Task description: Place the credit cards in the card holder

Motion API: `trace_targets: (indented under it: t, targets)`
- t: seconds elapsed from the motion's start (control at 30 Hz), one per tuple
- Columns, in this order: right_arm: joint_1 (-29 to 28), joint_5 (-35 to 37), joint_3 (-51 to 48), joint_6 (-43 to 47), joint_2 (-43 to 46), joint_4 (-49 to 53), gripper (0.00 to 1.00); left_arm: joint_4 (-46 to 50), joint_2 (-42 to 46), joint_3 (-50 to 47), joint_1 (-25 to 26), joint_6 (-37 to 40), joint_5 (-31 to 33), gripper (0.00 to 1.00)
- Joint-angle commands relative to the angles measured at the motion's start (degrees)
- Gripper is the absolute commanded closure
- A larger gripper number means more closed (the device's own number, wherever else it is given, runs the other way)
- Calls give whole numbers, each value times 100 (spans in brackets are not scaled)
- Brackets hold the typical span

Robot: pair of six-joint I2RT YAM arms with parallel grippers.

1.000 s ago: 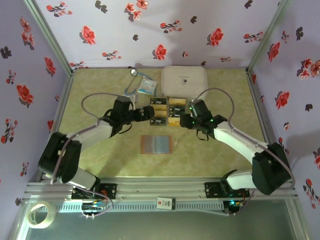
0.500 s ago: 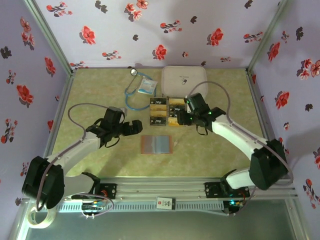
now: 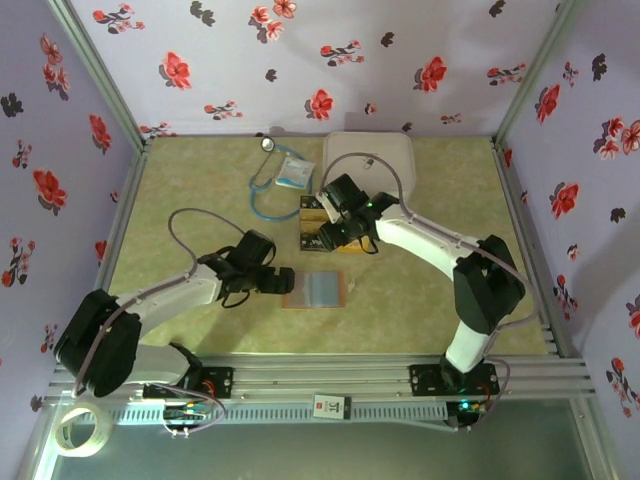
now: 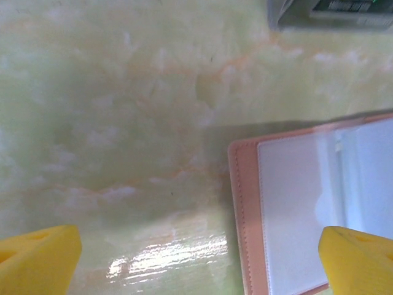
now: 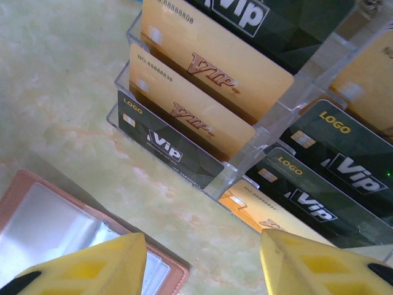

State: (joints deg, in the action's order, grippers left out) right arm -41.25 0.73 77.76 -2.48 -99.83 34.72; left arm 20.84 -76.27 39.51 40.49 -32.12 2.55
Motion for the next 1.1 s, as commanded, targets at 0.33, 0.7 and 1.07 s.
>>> trace_targets:
  t: [0.33,0.7,1.07]
  targets:
    - [-171,-126,835,1075,-880,420,52,-16,52,-144,199,-134,572,0]
    - [-190,-67,1375,1293,-1509,487,55,-93,526,-417,5,-520,572,0]
    - [-205,112,1818,1354,-2004,569,55,-12,785,-559,-110,-546,571,0]
